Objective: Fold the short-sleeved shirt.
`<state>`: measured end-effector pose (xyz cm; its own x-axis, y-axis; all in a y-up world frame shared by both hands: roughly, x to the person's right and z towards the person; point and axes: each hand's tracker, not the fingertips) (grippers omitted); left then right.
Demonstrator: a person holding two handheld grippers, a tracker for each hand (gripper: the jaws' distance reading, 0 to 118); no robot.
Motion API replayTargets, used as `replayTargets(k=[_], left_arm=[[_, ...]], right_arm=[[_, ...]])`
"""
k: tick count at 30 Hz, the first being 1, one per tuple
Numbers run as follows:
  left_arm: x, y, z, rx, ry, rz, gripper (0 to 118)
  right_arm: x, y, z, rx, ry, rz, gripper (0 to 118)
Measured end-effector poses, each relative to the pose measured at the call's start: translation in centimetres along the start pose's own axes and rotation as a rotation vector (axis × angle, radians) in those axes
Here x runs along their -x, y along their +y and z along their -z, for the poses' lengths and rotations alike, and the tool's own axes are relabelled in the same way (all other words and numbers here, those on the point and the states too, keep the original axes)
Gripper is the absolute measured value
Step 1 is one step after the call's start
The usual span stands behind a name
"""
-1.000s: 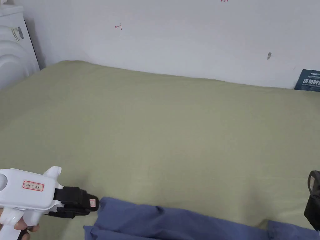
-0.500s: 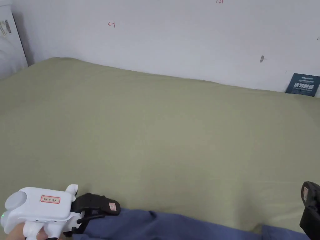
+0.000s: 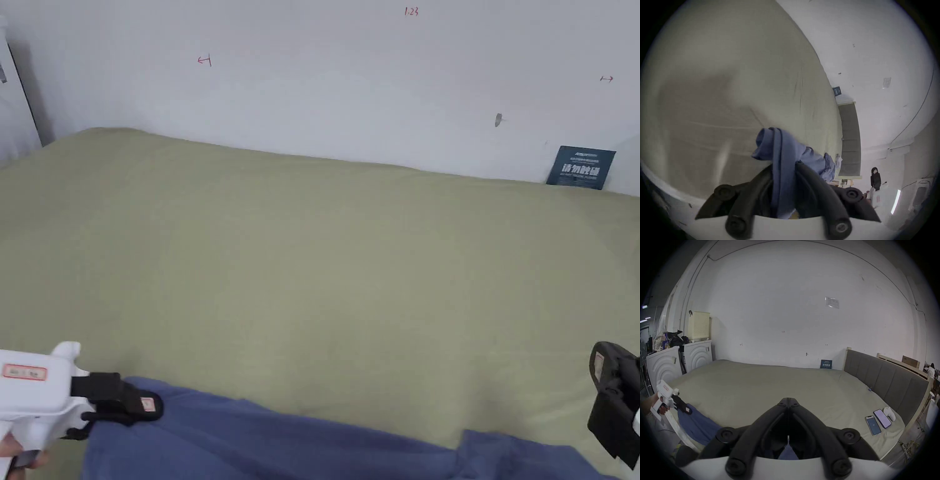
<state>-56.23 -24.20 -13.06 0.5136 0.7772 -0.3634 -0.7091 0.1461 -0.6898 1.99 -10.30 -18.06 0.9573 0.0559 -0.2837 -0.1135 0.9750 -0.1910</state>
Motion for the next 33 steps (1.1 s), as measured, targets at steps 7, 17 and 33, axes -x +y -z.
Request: replayTargets(k=[7, 17, 33], left_arm=[[-6.8, -2.1, -1.2, -0.014, 0.106, 0.113, 5], [-20.9, -8.0, 8.7, 0.061, 0.196, 0.325, 5], [-20.8, -12.1, 21.8, 0.150, 0.167, 0.395, 94]], right_arm=[[-1.0, -0.1, -1.2, -0.020, 0.008, 0.041, 1], [-3.1, -0.7, -2.4, -0.010, 0.009, 0.084, 1], [-5.9, -2.9, -1.9, 0.078, -0.026, 0.134, 1]])
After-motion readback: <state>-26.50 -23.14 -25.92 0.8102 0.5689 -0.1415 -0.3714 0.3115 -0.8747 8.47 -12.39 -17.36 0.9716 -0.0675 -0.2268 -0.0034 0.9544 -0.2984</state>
